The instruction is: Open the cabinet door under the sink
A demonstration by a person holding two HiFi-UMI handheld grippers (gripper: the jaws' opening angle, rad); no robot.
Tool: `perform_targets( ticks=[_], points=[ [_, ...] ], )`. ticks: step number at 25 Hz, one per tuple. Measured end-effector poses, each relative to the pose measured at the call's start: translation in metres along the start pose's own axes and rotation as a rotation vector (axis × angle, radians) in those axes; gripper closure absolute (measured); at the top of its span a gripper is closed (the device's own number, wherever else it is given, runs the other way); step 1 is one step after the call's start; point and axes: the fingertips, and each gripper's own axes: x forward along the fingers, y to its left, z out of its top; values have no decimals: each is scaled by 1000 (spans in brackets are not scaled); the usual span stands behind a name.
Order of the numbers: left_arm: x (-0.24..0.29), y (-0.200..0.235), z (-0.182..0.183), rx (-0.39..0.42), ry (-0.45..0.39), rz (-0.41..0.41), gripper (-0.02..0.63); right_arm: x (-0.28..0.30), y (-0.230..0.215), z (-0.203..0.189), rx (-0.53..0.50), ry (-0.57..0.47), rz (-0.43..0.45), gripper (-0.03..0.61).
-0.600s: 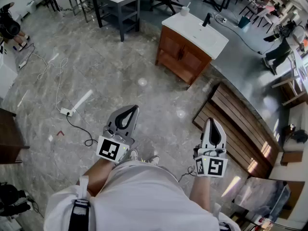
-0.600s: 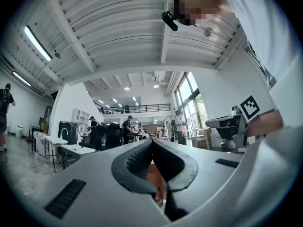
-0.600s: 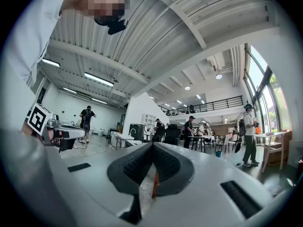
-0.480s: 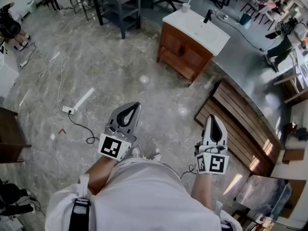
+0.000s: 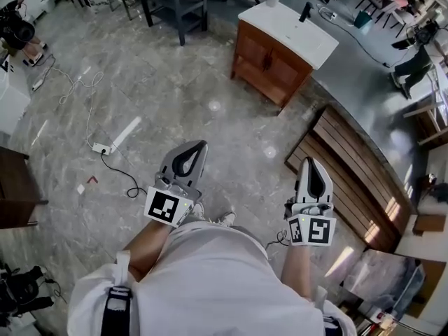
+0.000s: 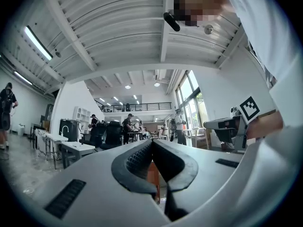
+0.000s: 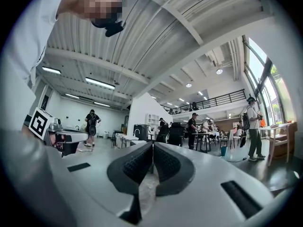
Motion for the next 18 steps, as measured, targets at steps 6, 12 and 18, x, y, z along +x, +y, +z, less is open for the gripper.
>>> perform_targets(
  ticks=[6,12,18],
  points=[
    [9,-40,-14,-15,15,6,597,-9,-15,-20,11,19,51,546],
    [15,-56,-33,-11,57,10,597,-11,-28,-35,25,30,74,546],
    [47,-48,-46,-25,58,-1,597,9,-51,-45,21,41,55,546]
  ],
)
